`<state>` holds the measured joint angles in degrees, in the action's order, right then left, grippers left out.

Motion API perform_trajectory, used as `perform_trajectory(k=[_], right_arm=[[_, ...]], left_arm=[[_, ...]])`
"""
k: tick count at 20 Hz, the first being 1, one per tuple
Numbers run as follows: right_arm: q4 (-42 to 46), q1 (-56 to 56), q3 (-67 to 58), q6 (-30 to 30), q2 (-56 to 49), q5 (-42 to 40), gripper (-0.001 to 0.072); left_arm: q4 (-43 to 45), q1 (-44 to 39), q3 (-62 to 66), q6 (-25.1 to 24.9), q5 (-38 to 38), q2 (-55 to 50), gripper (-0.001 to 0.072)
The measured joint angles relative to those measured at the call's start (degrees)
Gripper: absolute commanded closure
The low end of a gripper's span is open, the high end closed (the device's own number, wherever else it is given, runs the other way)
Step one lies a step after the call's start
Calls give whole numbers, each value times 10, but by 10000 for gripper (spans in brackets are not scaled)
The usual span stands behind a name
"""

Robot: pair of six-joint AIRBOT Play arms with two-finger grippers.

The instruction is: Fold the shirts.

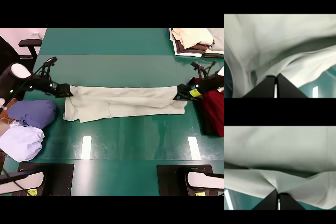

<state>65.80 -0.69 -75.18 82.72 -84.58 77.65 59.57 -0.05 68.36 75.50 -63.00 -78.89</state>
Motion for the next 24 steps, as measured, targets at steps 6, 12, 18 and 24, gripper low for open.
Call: perform_trajectory(k=[6,12,18,24], right_arm=[[-66,-15,-113,-16,-85,-5,293],[-98,-102,-69,-60,-61,12,74],[-109,-179,9,-83,-80,16,74],[-160,-158,-2,-100,-154,24,444]], left_arm=[[-2,0,85,10,51,-63,204],[-21,-1,137,23,19,-70,606],[-38,-56,144,19,27,-74,679],[-42,-147,145,37,70,-101,679]])
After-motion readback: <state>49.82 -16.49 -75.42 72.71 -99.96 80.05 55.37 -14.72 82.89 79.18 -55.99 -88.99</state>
